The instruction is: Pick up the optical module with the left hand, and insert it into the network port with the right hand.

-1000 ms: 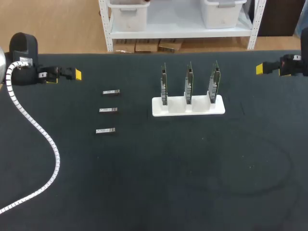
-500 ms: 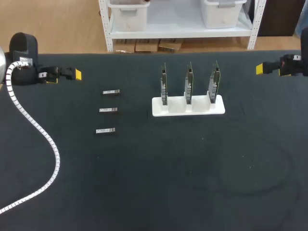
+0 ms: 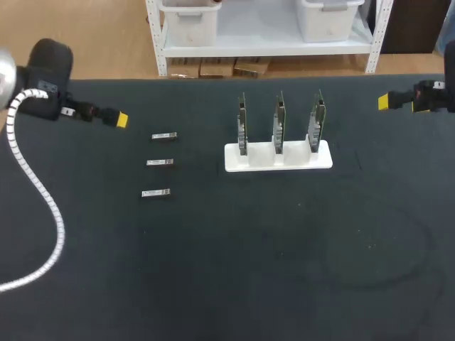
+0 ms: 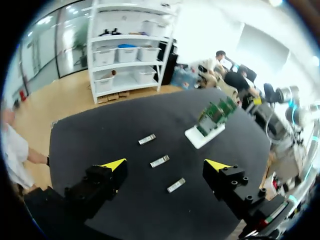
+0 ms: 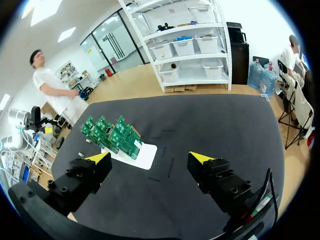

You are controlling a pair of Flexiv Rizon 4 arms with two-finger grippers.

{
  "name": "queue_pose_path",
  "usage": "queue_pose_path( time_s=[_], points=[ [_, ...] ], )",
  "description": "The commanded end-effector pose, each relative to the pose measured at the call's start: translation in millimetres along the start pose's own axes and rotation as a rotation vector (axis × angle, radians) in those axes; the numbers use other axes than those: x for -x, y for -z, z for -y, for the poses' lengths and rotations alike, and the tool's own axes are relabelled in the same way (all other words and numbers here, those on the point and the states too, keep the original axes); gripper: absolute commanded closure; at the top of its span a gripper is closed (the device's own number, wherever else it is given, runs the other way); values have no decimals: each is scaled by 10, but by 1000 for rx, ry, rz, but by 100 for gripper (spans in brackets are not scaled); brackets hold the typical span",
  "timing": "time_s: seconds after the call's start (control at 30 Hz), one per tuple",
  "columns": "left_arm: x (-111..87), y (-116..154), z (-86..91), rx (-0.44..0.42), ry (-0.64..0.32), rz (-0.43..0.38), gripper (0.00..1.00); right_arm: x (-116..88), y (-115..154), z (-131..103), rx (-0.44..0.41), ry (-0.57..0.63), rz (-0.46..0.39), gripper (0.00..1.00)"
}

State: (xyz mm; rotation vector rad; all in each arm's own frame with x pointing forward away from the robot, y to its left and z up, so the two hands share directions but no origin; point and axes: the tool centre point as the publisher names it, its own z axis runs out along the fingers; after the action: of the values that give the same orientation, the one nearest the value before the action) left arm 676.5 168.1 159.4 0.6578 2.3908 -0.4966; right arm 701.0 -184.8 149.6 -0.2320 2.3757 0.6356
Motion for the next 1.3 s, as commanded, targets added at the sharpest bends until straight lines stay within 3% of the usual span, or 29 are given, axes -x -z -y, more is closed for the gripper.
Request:
queue_pose_path(
  time_s=[0.03, 0.1, 0.37, 0.43, 0.93, 0.97, 1.13, 1.3],
  points=[
    [9, -51, 11, -33, -234, -326, 0, -4, 11, -8, -3, 0, 0, 0],
    [-61, -112, 9, -3, -244, -389, 0, -4, 11, -8, -3, 0, 0, 0],
    [-292, -178, 87, -70, -271, -458, 0, -4, 11, -8, -3, 0, 0, 0],
    [-352, -167, 82, -72, -238, -448, 0, -4, 11, -8, -3, 0, 0, 0],
    [-352, -167, 82, -72, -238, -448, 0, -4, 11, -8, -3, 0, 0, 0],
    [-302, -164, 116, -59, -297, -420, 0, -4, 11, -8, -3, 0, 0, 0],
    [-143, -315, 358, -49, -485, -586, 0, -4, 11, -8, -3, 0, 0, 0],
    [-159, -460, 589, -161, -704, -701, 0, -4, 11, -8, -3, 0, 0, 0]
  ],
)
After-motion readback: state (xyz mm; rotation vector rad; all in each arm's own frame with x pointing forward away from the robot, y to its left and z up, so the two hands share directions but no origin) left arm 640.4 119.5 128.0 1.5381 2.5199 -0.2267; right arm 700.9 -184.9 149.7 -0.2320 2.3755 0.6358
